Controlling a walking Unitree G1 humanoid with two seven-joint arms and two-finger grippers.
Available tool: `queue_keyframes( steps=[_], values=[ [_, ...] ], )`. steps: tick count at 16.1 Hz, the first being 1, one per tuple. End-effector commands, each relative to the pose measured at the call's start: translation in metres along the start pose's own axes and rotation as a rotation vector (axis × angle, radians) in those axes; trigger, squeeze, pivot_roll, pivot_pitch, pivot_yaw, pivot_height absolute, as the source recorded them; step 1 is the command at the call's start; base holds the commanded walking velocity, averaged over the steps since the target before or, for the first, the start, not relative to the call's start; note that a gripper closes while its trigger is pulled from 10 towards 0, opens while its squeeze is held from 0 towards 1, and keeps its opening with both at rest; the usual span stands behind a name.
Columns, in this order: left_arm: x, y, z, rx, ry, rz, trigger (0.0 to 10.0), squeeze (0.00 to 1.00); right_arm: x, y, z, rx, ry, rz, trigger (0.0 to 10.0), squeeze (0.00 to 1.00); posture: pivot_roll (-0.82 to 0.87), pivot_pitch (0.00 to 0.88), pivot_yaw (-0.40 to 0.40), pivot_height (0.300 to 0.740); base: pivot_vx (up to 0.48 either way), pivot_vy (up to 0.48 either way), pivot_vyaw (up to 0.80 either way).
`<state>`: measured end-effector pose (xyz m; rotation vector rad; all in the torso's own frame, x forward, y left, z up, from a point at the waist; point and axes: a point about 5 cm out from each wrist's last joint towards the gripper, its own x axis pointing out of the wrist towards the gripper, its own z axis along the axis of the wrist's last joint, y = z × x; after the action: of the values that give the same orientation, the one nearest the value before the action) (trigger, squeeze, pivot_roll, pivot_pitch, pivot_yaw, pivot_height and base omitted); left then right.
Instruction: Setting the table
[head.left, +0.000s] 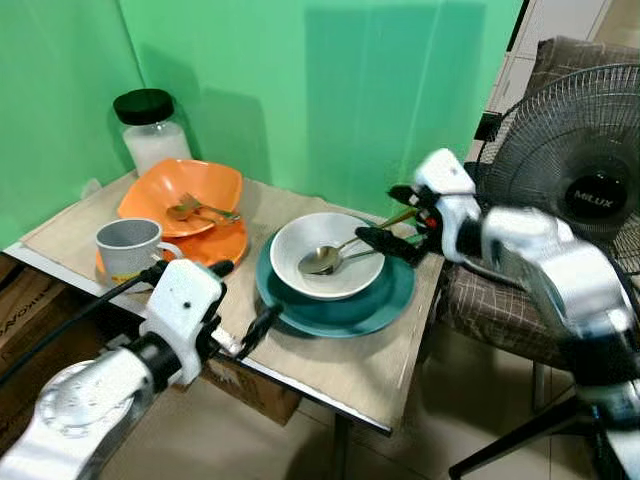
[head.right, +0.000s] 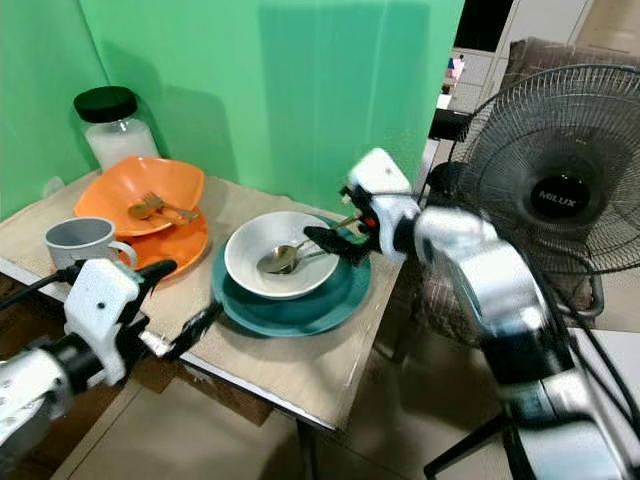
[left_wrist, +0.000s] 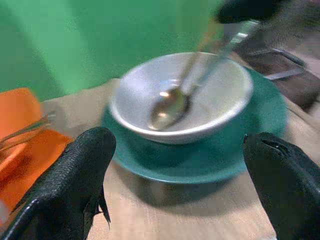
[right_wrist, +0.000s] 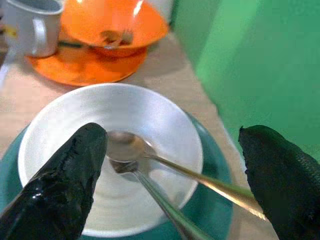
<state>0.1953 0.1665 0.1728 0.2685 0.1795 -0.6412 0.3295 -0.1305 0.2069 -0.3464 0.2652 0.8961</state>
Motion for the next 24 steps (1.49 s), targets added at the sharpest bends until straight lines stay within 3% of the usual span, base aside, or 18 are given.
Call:
queue_keyframes(
  steps=[1,2,8,12,18,19,20,21,22,24],
  values=[
    [-0.003,-0.001,0.001,0.005,-0.003,-0.065,10.0,0.00,0.006,0.001,0.003,-0.041,0.041,0.052,10.0,1.00,-0.09,0.000,0.028,0.740,0.000,0.000,0.00],
    [-0.006,-0.002,-0.002,0.014,0.028,-0.105,10.0,0.00,0.014,-0.004,0.009,-0.070,0.061,0.059,10.0,0.00,-0.10,0.000,0.027,0.740,0.000,0.000,0.00],
    [-0.026,0.007,-0.013,0.070,0.106,-0.087,10.0,0.00,0.040,-0.012,0.023,-0.231,0.137,0.122,10.0,0.00,-0.08,0.000,0.005,0.740,0.000,0.000,0.00],
    [-0.036,0.011,-0.021,0.089,0.144,-0.071,10.0,0.00,0.049,-0.010,0.015,-0.349,0.257,0.166,10.0,0.00,-0.08,0.000,-0.007,0.740,0.000,0.000,0.00],
    [-0.032,0.003,-0.023,0.092,0.114,-0.106,10.0,0.00,0.053,-0.018,0.009,-0.362,0.352,0.142,10.0,0.00,-0.07,0.000,-0.008,0.740,0.000,0.000,0.00],
    [-0.030,0.001,-0.023,0.092,0.103,-0.109,10.0,0.00,0.055,-0.021,0.007,-0.343,0.378,0.118,7.8,0.00,-0.07,0.000,-0.009,0.740,0.000,0.000,0.00],
    [-0.029,0.000,-0.024,0.091,0.100,-0.111,10.0,0.00,0.056,-0.020,0.006,-0.342,0.378,0.132,7.6,0.00,-0.07,0.000,-0.011,0.740,0.000,0.000,0.00],
    [-0.028,-0.002,-0.025,0.089,0.096,-0.116,10.0,0.00,0.057,-0.019,0.006,-0.336,0.378,0.145,6.0,0.00,-0.07,0.000,-0.012,0.740,0.000,0.000,0.00],
    [-0.027,-0.002,-0.025,0.087,0.094,-0.118,10.0,0.00,0.057,-0.018,0.005,-0.331,0.380,0.161,6.0,0.00,-0.07,0.000,-0.013,0.740,0.000,0.000,0.00],
    [-0.025,0.000,-0.038,0.077,0.103,-0.115,10.0,0.00,0.053,-0.019,0.004,-0.330,0.409,0.176,7.2,0.00,-0.07,0.000,-0.015,0.740,0.000,0.000,0.00]
  ],
)
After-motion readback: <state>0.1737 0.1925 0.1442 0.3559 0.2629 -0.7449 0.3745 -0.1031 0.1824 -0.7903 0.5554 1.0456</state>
